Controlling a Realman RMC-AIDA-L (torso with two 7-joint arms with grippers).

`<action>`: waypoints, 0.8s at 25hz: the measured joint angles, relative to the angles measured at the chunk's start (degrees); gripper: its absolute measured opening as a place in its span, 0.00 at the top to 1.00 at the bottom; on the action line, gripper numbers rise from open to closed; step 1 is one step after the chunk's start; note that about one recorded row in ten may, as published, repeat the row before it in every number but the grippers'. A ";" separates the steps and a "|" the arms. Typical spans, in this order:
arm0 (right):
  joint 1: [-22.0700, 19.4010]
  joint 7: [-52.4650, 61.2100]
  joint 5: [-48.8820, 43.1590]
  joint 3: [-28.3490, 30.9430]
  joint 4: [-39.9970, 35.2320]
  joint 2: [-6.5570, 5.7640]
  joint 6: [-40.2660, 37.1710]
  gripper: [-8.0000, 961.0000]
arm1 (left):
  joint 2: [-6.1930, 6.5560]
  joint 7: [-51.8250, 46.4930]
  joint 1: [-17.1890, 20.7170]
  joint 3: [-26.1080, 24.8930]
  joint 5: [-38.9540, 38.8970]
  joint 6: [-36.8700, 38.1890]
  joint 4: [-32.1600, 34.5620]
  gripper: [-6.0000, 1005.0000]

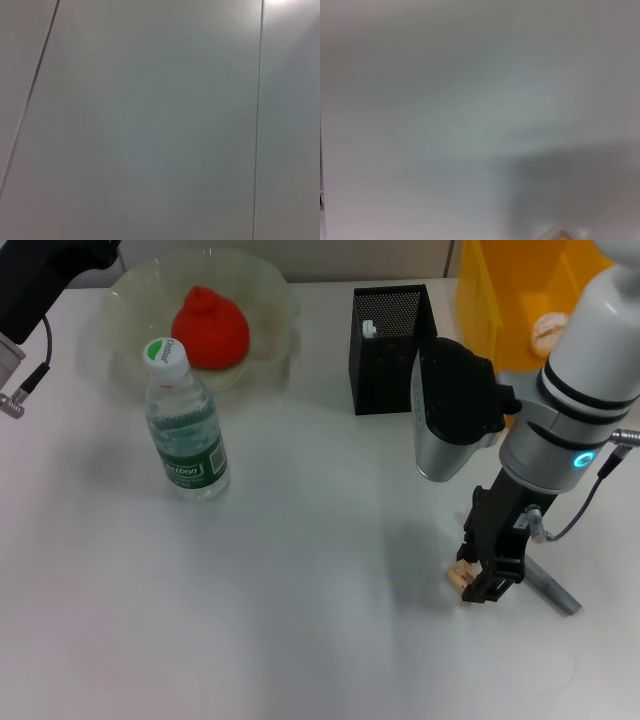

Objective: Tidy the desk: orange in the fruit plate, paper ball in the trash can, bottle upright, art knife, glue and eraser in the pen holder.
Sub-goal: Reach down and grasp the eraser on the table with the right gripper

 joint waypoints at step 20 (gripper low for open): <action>0.23 0.48 0.05 0.65 -0.20 -0.18 0.90 0.79 | 0.14 0.15 0.01 -0.09 -0.24 -0.06 0.09 0.48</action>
